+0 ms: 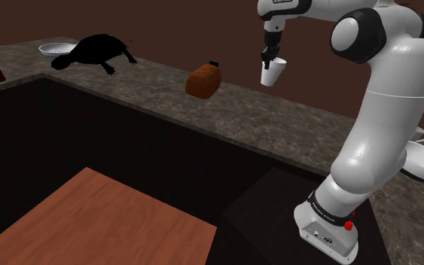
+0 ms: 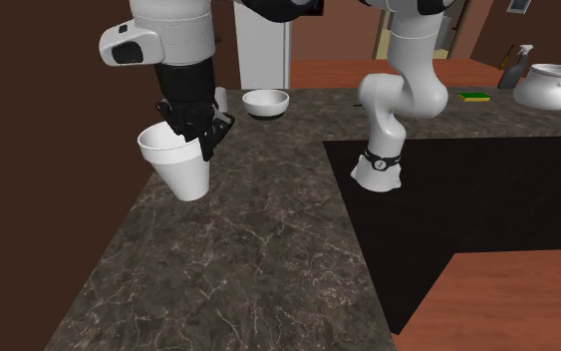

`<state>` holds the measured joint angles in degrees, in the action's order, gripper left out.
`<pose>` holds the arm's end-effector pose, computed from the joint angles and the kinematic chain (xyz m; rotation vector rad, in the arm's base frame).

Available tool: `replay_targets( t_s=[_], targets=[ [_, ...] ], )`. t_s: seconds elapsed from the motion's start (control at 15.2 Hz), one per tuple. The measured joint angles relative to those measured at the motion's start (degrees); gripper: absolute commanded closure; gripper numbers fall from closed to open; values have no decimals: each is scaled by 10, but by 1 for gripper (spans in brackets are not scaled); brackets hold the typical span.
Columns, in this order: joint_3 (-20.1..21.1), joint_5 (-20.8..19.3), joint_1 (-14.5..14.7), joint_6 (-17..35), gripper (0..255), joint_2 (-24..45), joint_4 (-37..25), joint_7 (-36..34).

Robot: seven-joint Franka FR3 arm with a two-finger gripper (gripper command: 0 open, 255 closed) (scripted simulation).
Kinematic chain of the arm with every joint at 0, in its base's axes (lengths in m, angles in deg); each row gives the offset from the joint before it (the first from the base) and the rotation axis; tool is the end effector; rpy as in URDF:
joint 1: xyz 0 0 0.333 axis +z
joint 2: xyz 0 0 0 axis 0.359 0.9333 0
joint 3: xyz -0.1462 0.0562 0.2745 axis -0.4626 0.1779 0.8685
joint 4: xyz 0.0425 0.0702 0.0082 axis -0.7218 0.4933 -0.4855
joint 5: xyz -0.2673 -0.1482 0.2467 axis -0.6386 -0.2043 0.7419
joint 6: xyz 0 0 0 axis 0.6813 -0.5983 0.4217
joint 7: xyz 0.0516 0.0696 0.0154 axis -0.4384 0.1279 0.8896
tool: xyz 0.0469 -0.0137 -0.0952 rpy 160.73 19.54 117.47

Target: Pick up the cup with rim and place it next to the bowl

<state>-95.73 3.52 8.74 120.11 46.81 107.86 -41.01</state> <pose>0.5680 -0.3021 0.5245 3.0232 0.0026 -0.1759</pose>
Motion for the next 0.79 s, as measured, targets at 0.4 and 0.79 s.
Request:
replay_targets(
  t_s=[0.4,0.79],
  targets=[
    [-1,2,-3,-50,255,7,-58,7],
    [-7,-8,-5,-58,255,-32,-28,17]
  ],
)
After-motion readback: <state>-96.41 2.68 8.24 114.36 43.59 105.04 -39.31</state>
